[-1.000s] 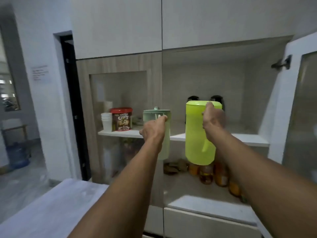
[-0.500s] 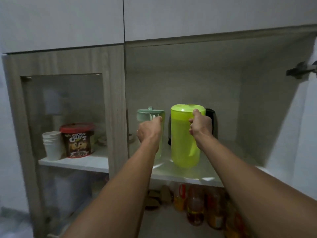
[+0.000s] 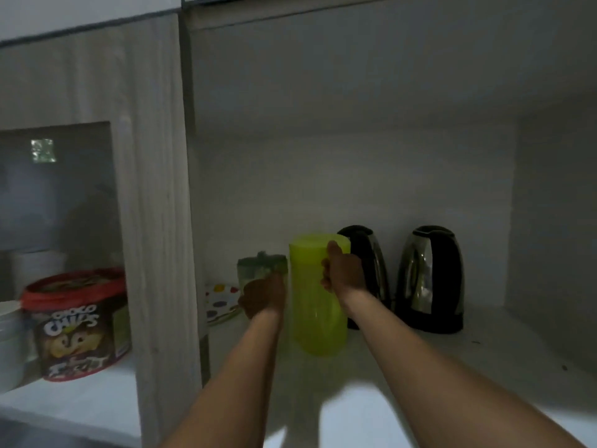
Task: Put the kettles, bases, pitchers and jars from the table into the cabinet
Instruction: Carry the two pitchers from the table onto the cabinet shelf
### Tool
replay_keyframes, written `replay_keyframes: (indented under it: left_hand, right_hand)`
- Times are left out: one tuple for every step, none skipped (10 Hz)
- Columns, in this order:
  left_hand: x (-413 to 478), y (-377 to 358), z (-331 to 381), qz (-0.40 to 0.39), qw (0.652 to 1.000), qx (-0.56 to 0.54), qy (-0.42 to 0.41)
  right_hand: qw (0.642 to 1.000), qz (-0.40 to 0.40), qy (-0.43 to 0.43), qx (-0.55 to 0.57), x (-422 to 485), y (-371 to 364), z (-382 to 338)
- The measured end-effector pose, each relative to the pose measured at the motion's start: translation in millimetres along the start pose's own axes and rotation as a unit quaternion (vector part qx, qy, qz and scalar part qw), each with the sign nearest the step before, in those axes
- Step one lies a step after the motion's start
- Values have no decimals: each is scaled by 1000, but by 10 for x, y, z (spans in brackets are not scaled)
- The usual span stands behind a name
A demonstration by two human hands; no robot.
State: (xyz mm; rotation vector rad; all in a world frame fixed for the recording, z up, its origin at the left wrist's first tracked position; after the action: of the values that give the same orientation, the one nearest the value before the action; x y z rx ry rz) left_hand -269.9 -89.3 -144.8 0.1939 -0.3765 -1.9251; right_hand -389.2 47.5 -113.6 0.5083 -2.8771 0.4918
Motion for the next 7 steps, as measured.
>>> replay_keyframes:
  left_hand:
    - [353,-206,-148,0,1000,3,14]
    - [580,-354,-100,-23,999,-30,-7]
    - [821,-397,-47,23,999,-23,-12]
    - [1034,-454,12,43,999,-8,-22]
    - [1214,-479,8,58,998,32,-15]
    - [1315,-574,105,83,993,75,-36]
    - [1425,-680,142,88,992,73,-57]
  right_hand:
    - [999,-27,24,-24,344,-192,104]
    - [997,-48,8,-57,664,-374,222]
    - [995,-63,-2,-72,981,-533,338]
    - [995,-62,5,-79,1276,-634,465]
    - [995,-70,-1,-74,1477,-686,544]
    - [995,-83,-3,-62,1627,-664,577]
    - [995,-92,-8,-30,1763,-590,587]
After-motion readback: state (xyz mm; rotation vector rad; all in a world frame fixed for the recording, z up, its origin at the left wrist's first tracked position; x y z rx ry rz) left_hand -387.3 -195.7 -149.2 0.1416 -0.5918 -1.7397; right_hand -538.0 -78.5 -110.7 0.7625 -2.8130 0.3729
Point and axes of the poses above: each hand's wrist, its own x-axis towards the middle knuckle, its own y-axis out of the back of the hand, z = x × y, the point moved 7 cm from there along x, towards the middle knuckle, and after that the axes turned 11 degrees about x, right-handed, at the moved point
